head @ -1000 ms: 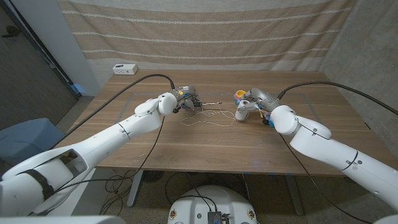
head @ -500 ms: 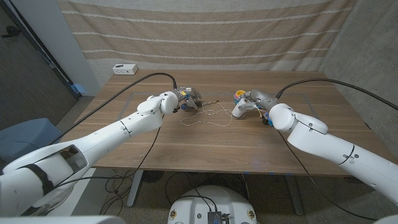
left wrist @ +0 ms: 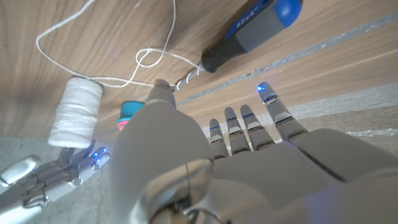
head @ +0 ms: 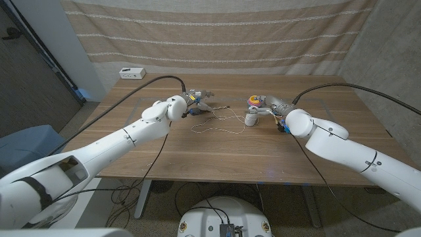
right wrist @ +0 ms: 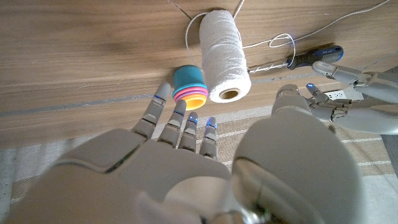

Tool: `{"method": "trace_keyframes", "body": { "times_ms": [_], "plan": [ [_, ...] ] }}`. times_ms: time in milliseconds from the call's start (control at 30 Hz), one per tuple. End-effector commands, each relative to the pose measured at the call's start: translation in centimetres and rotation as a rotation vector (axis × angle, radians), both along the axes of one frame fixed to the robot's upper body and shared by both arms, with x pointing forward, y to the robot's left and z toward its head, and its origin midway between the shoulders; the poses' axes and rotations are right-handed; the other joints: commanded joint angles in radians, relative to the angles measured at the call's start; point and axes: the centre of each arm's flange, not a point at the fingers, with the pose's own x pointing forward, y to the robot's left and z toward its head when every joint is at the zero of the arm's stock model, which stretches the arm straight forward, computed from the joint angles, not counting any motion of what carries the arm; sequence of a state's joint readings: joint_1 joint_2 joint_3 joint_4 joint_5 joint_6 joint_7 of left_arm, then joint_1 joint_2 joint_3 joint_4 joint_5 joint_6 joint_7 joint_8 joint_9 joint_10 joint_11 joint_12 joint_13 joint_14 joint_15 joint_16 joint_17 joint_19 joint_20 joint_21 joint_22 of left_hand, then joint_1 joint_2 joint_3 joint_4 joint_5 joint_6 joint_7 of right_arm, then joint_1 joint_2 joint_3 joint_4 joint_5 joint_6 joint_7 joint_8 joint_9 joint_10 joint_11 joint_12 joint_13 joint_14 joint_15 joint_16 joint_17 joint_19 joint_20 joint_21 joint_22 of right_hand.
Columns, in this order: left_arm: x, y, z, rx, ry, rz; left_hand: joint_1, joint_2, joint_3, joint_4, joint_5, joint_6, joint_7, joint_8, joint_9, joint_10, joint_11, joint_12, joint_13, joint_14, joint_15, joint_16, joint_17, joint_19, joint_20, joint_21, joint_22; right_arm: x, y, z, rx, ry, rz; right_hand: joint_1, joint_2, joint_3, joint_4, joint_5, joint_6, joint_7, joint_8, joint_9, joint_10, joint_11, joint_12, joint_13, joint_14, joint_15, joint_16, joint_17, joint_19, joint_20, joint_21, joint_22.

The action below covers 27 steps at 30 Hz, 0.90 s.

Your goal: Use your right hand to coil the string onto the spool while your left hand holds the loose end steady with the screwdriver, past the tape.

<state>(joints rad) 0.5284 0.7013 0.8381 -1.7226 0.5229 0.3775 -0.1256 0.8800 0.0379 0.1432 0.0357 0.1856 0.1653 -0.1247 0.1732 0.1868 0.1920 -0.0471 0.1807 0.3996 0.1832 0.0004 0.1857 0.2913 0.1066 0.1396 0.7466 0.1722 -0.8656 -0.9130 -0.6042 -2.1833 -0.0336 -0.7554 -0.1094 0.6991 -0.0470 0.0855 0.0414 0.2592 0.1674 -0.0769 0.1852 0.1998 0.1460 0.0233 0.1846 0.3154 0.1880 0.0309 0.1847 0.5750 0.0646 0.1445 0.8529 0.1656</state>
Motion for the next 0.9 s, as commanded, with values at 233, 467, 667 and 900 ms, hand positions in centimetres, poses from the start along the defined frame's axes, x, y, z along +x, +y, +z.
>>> {"method": "trace_keyframes", "body": {
  "times_ms": [233,467,667,900],
  "plan": [
    [-2.6,2.5,0.5,-0.486,-0.226,-0.386,-0.113,0.017,-0.023,0.035,-0.009,-0.151,-0.073,-0.005,-0.006,-0.140,0.001,-0.003,-0.060,-0.142,0.028,-0.011,-0.055,-0.074,0.011,-0.082,0.002,-0.1,-2.8,-0.8,0.445,-0.370,0.301,-0.065,0.030,-0.011,0.038,-0.002,-0.024,-0.014,0.000,-0.003,-0.043,0.006,0.001,-0.012,-0.074,0.015,-0.002,-0.024,-0.042,-0.001,-0.050,0.002],
    [-2.7,3.3,0.7,-0.629,-0.142,-0.573,-0.186,0.020,-0.045,0.055,-0.010,-0.201,-0.091,0.000,-0.009,-0.218,-0.022,0.001,-0.106,-0.191,0.025,-0.001,-0.083,-0.084,0.009,-0.119,0.002,0.7,-3.9,-0.6,0.595,-0.385,0.450,-0.096,0.029,-0.027,0.043,-0.017,-0.088,-0.033,-0.007,-0.005,-0.101,-0.006,-0.004,-0.030,-0.142,0.005,-0.008,-0.063,-0.049,-0.023,-0.087,0.002],
    [-2.7,4.2,0.1,-0.752,-0.139,-0.663,-0.225,0.020,-0.057,0.067,-0.009,-0.193,-0.091,0.006,-0.011,-0.221,-0.025,0.007,-0.131,-0.222,0.020,-0.007,-0.094,-0.095,0.000,-0.140,0.001,0.8,-4.8,-0.3,0.700,-0.425,0.530,-0.108,0.028,-0.034,0.042,-0.023,-0.127,-0.043,-0.009,-0.007,-0.130,-0.014,-0.005,-0.045,-0.178,-0.014,-0.008,-0.091,-0.053,-0.044,-0.110,0.002],
    [-2.8,5.3,-0.5,-0.855,-0.145,-0.735,-0.270,0.055,-0.058,0.087,-0.002,-0.189,-0.073,0.008,-0.013,-0.214,-0.024,0.013,-0.160,-0.229,0.014,0.000,-0.102,-0.096,-0.033,-0.160,0.001,1.0,-5.9,0.1,0.804,-0.451,0.609,-0.139,0.028,-0.049,0.047,-0.028,-0.099,-0.035,0.010,-0.009,-0.096,-0.003,0.014,-0.069,-0.137,-0.011,0.012,-0.140,0.006,-0.097,-0.122,0.002]
  ]
}}
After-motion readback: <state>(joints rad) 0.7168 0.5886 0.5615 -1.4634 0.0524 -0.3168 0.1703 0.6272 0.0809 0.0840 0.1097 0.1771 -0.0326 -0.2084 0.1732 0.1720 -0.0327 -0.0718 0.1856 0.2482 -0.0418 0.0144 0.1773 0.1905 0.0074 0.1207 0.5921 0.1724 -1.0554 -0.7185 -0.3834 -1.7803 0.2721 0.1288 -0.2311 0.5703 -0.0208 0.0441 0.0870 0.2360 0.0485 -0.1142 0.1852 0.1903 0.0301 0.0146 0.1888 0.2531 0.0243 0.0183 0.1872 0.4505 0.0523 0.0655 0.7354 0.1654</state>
